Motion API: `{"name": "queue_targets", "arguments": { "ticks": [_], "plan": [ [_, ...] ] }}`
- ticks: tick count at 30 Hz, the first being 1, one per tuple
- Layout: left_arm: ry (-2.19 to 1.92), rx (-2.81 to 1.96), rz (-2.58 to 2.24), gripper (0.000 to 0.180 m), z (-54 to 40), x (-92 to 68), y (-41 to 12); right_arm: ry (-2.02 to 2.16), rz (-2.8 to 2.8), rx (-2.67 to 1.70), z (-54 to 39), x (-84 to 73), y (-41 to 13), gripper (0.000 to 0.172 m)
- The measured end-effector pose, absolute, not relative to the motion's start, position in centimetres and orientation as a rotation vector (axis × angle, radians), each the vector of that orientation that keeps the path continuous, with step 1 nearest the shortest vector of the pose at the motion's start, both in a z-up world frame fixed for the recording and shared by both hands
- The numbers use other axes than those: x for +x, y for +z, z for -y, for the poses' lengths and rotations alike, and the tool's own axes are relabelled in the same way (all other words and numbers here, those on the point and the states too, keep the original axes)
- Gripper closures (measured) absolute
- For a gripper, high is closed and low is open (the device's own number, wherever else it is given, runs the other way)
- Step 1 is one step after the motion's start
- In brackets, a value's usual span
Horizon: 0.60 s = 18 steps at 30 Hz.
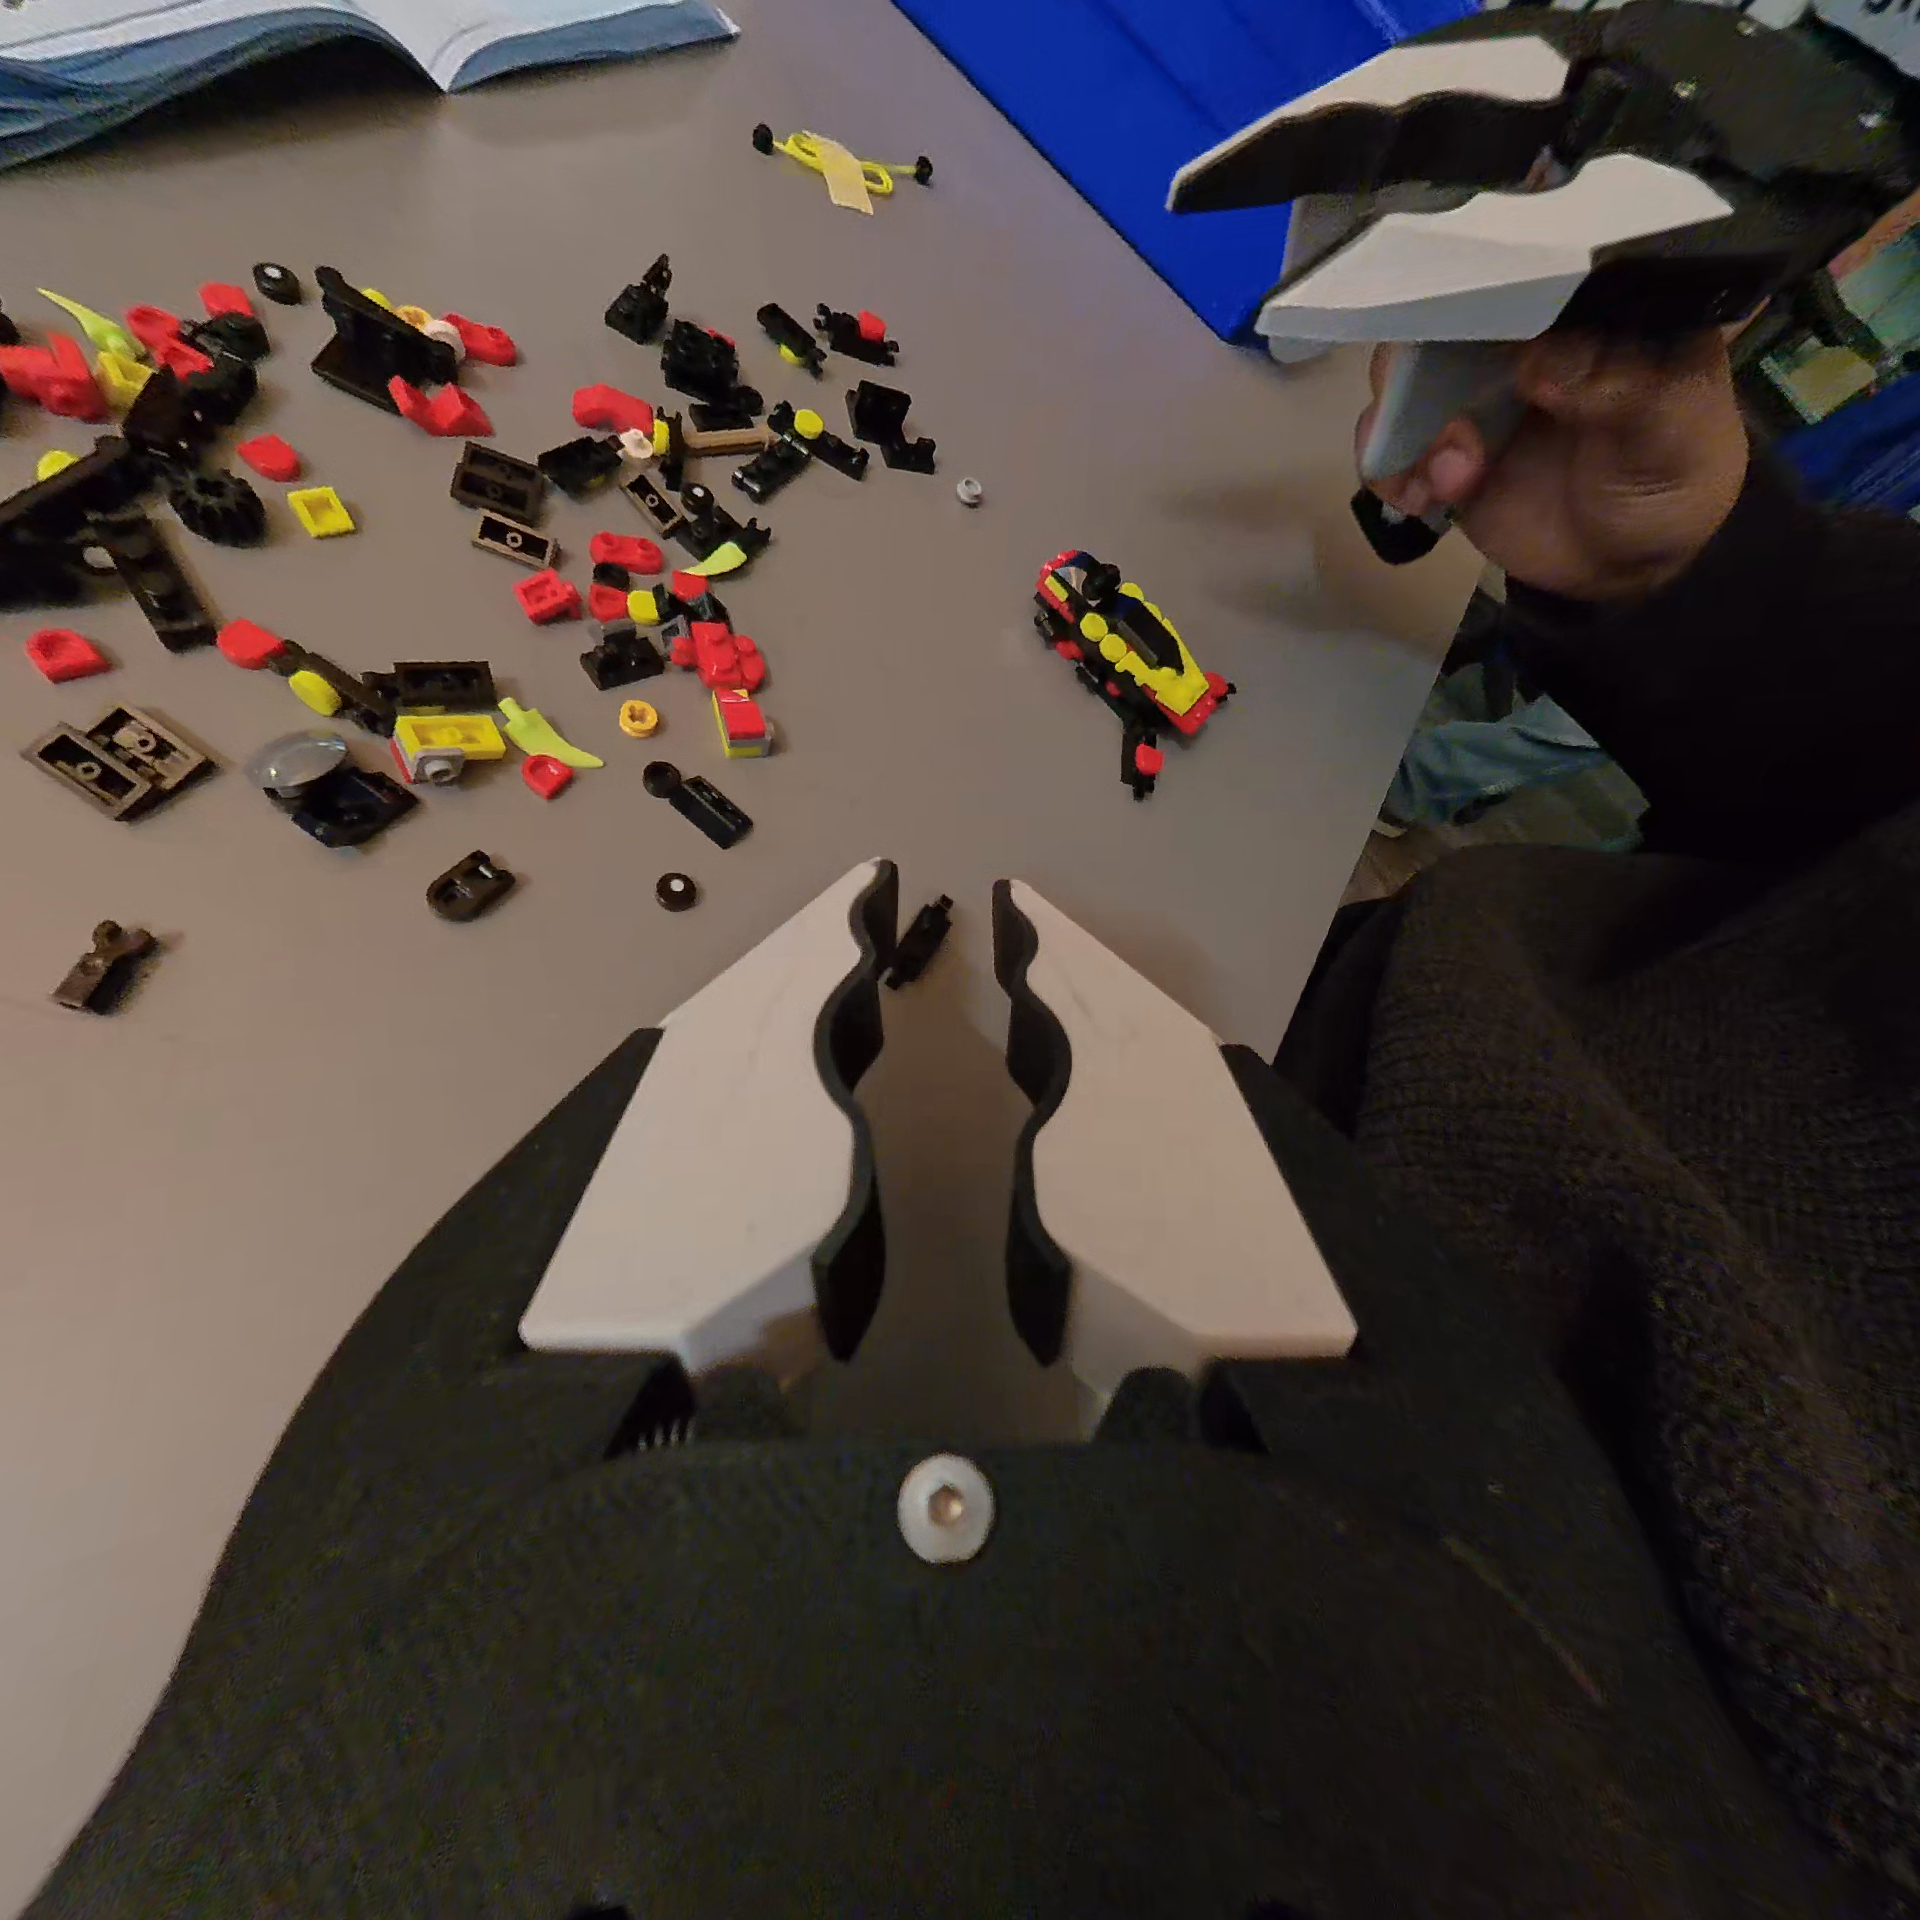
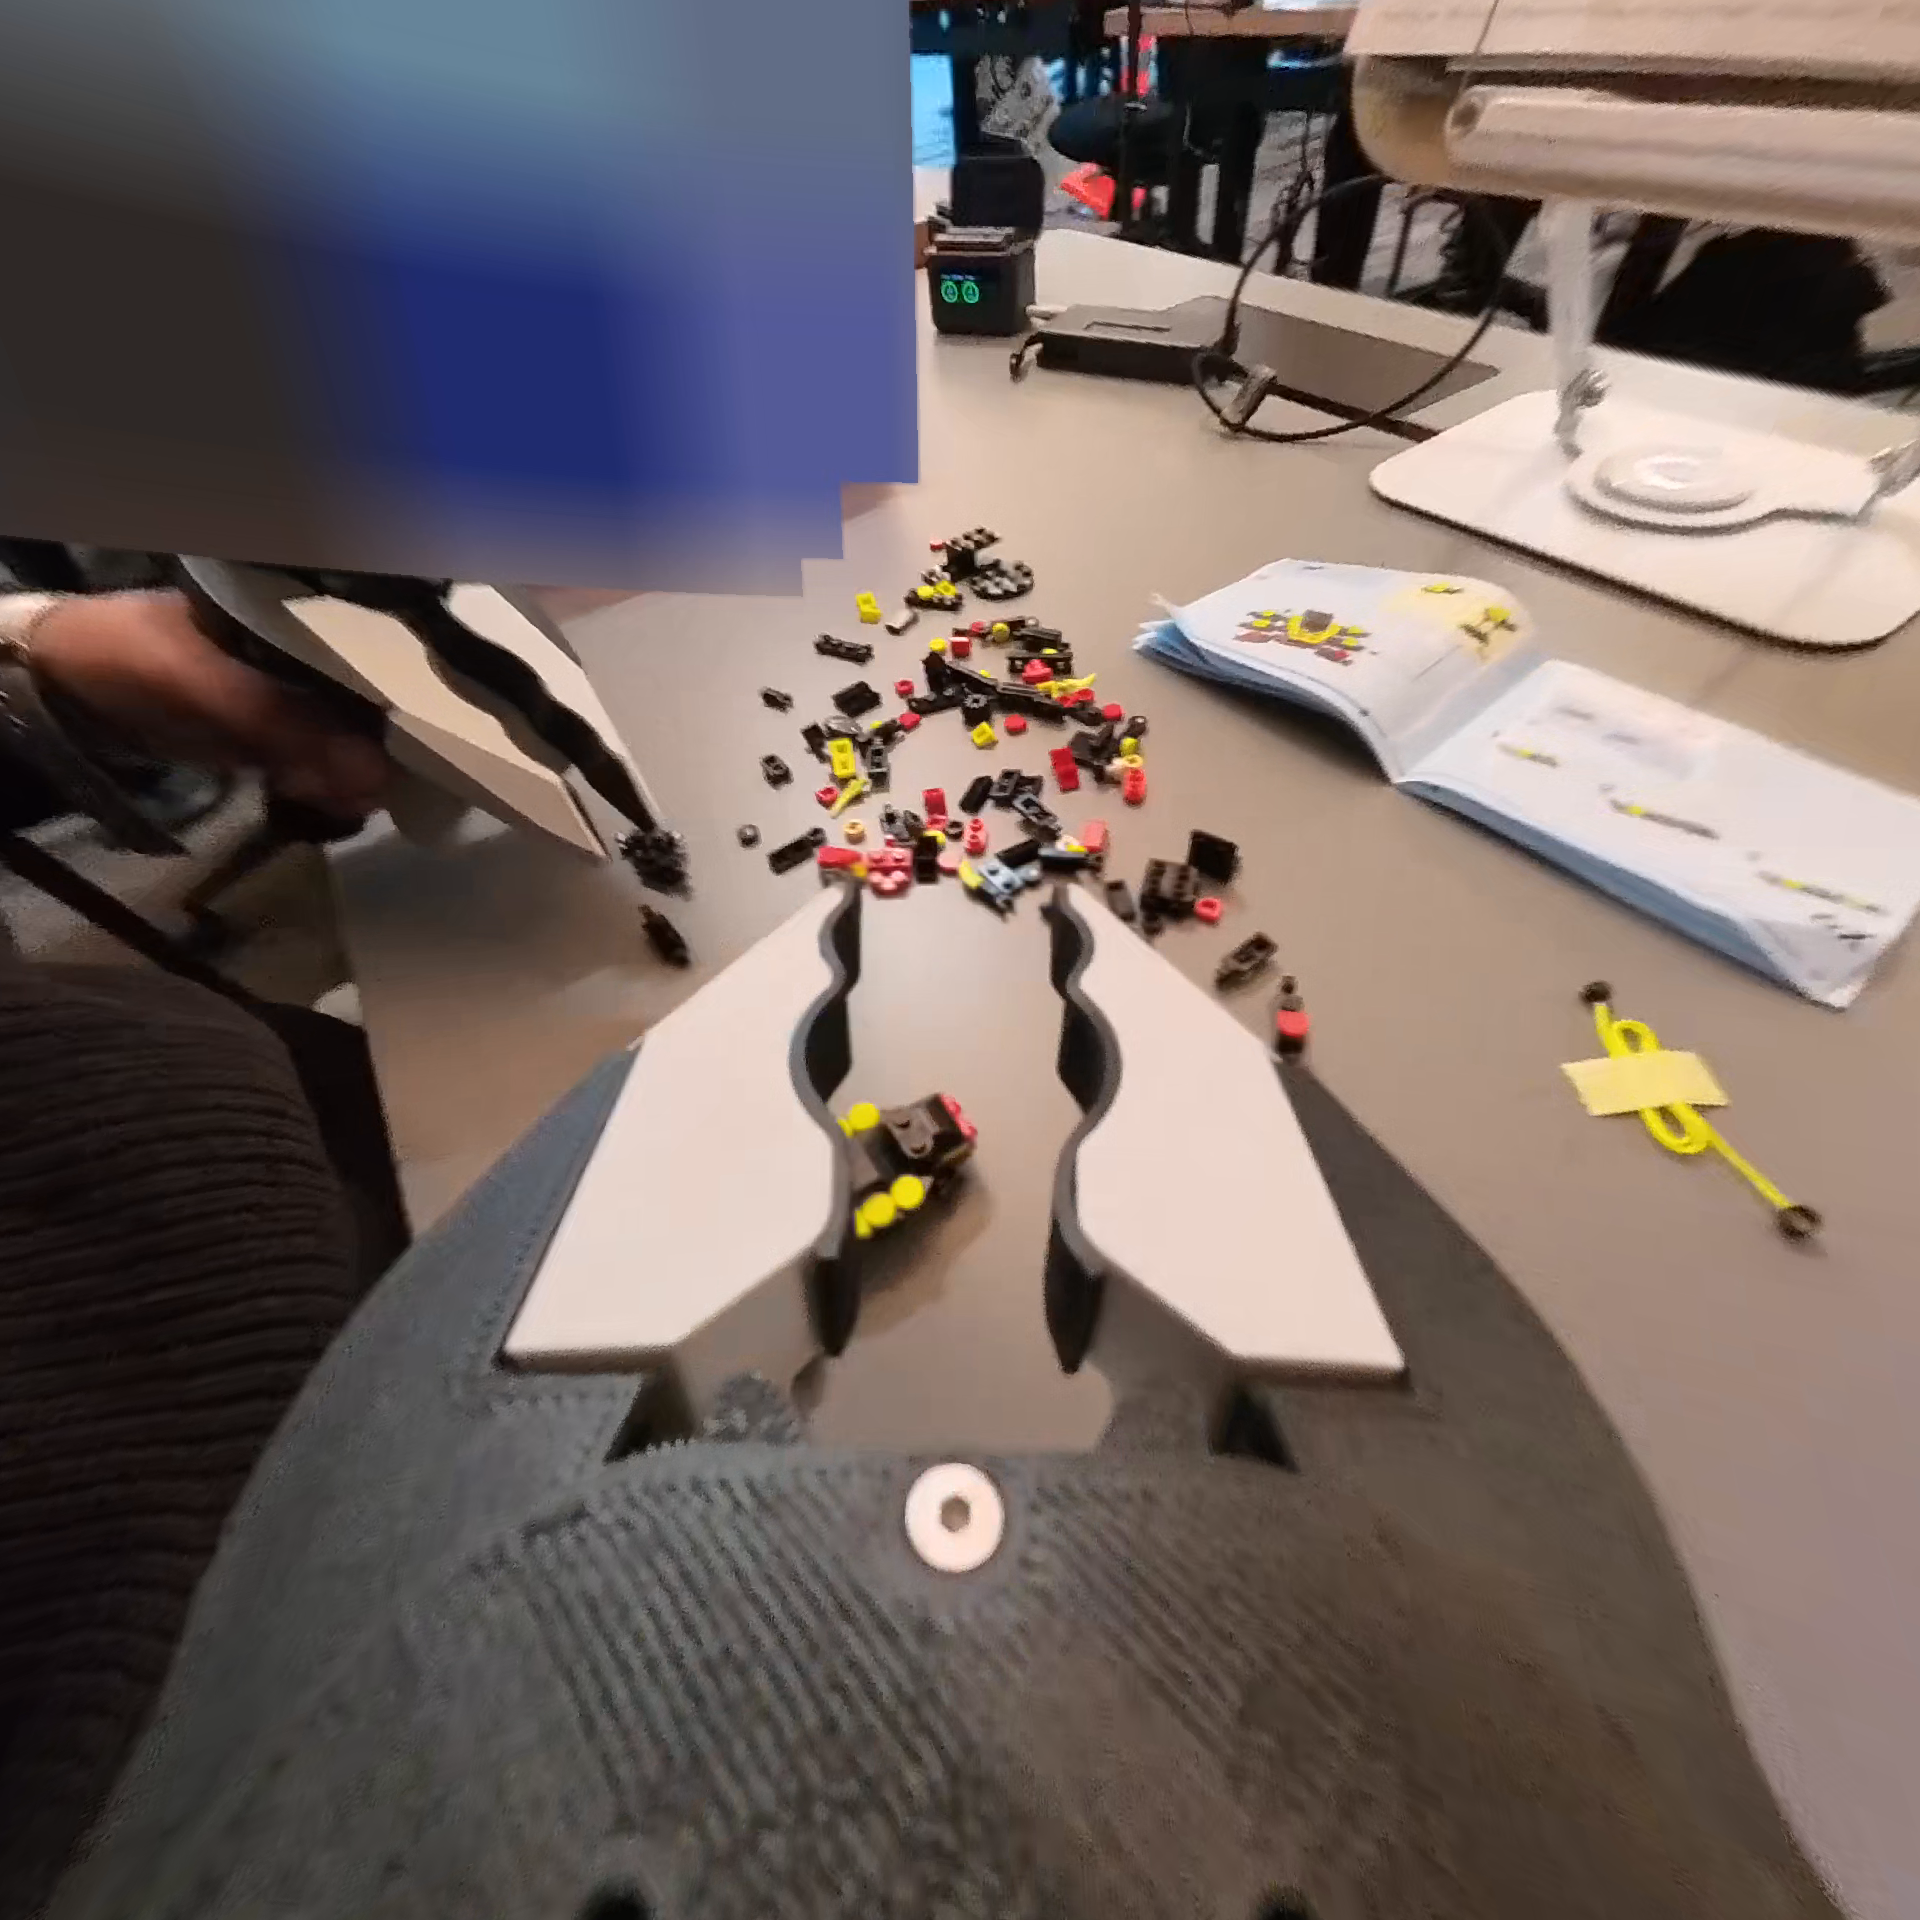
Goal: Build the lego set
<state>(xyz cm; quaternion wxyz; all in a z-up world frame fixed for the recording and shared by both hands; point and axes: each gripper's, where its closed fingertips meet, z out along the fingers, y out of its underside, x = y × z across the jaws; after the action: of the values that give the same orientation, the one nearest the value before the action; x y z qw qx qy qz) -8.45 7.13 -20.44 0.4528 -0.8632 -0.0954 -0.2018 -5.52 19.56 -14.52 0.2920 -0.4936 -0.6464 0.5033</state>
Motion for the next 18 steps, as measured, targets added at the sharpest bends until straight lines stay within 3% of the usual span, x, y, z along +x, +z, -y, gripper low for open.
{"name": "queue_targets", "arguments": {
  "ticks": [18],
  "plan": [
    [-0.5,-2.129,0.214,0.164,-7.33,-8.41,-20.72,1.591,1.657,-1.422,-19.07,-6.19,-14.6,0.132]
  ]
}}
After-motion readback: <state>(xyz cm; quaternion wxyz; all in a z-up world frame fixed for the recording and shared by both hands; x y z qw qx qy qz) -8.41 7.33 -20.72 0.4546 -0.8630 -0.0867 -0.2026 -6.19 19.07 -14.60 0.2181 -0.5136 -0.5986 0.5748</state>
